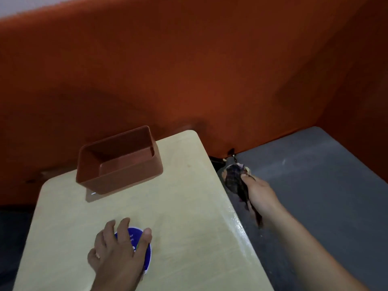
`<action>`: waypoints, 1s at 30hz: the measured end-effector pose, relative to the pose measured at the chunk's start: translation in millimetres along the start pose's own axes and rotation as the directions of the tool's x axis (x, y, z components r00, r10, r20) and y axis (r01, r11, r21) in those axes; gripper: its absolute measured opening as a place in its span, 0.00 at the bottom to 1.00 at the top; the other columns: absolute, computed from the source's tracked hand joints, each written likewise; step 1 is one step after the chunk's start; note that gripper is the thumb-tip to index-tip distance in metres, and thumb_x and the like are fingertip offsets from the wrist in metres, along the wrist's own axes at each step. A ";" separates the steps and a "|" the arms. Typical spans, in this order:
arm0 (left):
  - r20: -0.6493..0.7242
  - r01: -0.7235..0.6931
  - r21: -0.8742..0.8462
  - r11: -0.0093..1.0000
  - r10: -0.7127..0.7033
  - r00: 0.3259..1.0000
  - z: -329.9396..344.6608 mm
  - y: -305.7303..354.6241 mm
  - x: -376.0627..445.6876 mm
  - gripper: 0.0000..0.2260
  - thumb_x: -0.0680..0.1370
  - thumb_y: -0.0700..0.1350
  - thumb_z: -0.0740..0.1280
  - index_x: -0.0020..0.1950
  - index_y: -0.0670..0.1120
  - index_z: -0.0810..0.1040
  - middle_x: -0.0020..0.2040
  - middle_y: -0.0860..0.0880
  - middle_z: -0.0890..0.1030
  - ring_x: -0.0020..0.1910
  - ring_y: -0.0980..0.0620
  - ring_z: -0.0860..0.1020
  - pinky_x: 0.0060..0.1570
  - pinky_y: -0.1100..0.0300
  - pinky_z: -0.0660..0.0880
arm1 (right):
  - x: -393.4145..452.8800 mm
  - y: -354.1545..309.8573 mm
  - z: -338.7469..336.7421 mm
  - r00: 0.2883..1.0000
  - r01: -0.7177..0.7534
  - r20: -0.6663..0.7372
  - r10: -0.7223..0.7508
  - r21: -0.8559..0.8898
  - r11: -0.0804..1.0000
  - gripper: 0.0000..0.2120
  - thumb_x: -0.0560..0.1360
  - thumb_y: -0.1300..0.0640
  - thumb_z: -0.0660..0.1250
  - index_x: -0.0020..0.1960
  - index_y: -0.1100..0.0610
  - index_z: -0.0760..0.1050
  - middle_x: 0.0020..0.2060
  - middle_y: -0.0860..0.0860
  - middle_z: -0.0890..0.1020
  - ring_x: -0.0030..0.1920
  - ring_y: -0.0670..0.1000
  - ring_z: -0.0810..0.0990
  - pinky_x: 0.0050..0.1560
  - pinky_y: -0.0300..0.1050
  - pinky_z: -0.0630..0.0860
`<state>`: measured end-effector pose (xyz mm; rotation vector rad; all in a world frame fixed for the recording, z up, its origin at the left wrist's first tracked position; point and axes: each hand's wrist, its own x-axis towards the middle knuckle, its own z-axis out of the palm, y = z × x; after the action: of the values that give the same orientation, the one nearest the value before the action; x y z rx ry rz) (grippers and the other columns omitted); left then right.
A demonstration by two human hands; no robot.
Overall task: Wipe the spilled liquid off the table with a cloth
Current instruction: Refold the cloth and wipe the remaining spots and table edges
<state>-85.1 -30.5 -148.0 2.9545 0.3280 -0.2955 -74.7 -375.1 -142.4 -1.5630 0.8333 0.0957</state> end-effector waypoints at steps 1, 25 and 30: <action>-0.024 0.006 -0.001 1.000 -0.006 1.000 -0.8 5.8 1.7 0.34 0.76 0.73 0.43 0.77 0.59 0.64 0.81 0.50 0.58 0.80 0.48 0.53 0.76 0.40 0.53 | 9.1 -11.8 1.0 1.000 -0.029 0.013 0.029 0.069 0.997 0.19 0.82 0.42 0.61 0.50 0.53 0.84 0.35 0.49 0.87 0.33 0.48 0.84 0.33 0.41 0.71; -0.213 -0.281 -0.047 0.958 0.266 0.940 28.6 117.4 59.3 0.30 0.73 0.66 0.51 0.70 0.61 0.78 0.75 0.50 0.72 0.74 0.46 0.64 0.71 0.39 0.56 | 202.2 -76.6 58.3 0.849 0.345 0.437 -0.296 -0.036 0.938 0.08 0.80 0.57 0.68 0.56 0.54 0.84 0.38 0.54 0.87 0.34 0.49 0.80 0.36 0.38 0.72; -0.223 -0.295 -0.020 0.955 0.284 0.933 31.4 116.7 59.4 0.28 0.74 0.65 0.54 0.69 0.60 0.79 0.73 0.49 0.74 0.72 0.45 0.65 0.69 0.36 0.59 | 196.2 -84.7 81.3 0.855 0.315 0.433 -0.286 0.005 0.949 0.15 0.78 0.38 0.65 0.55 0.46 0.82 0.28 0.51 0.82 0.26 0.53 0.78 0.30 0.45 0.78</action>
<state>-6.9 -136.6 -175.7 2.9306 -0.0789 0.0744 148.2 -395.1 -189.5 -1.6350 0.2340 0.2332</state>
